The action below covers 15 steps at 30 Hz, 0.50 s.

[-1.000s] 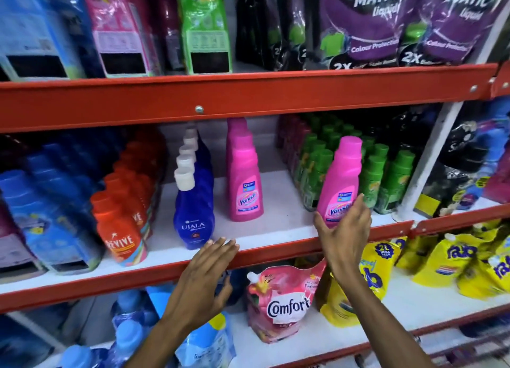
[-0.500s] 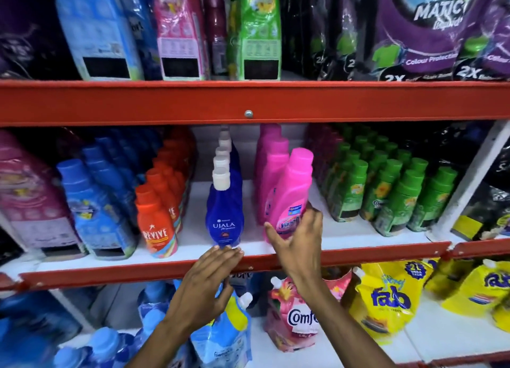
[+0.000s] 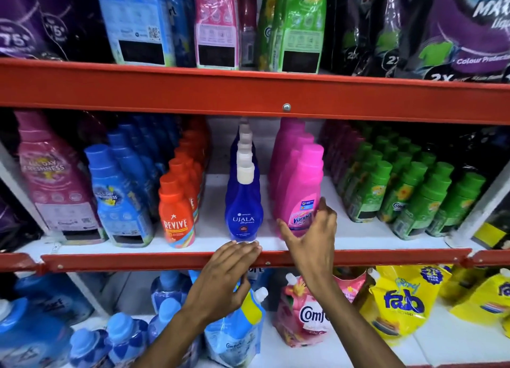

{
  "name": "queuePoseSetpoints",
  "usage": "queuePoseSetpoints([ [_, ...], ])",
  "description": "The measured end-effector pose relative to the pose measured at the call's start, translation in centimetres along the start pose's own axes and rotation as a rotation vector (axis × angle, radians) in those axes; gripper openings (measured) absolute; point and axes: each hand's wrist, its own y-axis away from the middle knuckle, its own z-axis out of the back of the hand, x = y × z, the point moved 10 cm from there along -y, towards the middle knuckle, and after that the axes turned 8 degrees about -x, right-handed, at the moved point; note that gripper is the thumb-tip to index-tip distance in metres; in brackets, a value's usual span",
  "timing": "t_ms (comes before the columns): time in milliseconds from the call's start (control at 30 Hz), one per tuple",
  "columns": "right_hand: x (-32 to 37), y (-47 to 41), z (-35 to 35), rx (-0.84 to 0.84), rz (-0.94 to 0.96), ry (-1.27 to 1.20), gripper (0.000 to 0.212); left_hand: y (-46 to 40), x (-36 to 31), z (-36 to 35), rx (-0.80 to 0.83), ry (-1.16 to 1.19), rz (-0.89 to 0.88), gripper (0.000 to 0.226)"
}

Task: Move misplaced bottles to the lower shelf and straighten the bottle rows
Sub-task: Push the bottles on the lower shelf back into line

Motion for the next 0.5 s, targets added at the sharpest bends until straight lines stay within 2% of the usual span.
queuePoseSetpoints([
  [67, 0.3, 0.4, 0.9, -0.053, -0.003, 0.017, 0.107, 0.3, 0.1, 0.2, -0.026, -0.009, -0.031, 0.061],
  [100, 0.8, 0.7, 1.6, -0.106, 0.007, 0.015, 0.106, 0.5, 0.3, 0.7, -0.052, -0.017, -0.040, 0.059],
  [200, 3.7, 2.1, 3.9, -0.262, 0.139, -0.147, 0.081, 1.2, 1.2, 3.3, -0.193, -0.038, -0.052, 0.042],
  [267, 6.3, 3.4, 4.4, -0.301, 0.270, -0.281, 0.059, 2.0, 2.0, 6.1, -0.325, -0.073, -0.042, 0.024],
  [367, 9.8, 5.1, 2.5, -0.185, 0.386, -0.430, 0.036, 3.1, 4.0, 10.7, -0.524, -0.085, 0.065, 0.013],
  [433, 11.7, 6.3, -0.5, -0.006, 0.385, -0.488, 0.032, 3.8, 5.7, 13.1, -0.630, -0.057, 0.193, 0.017],
  [500, 12.5, 7.6, -4.1, 0.173, 0.332, -0.498, 0.035, 4.3, 7.3, 14.6, -0.666, -0.022, 0.338, 0.017],
])
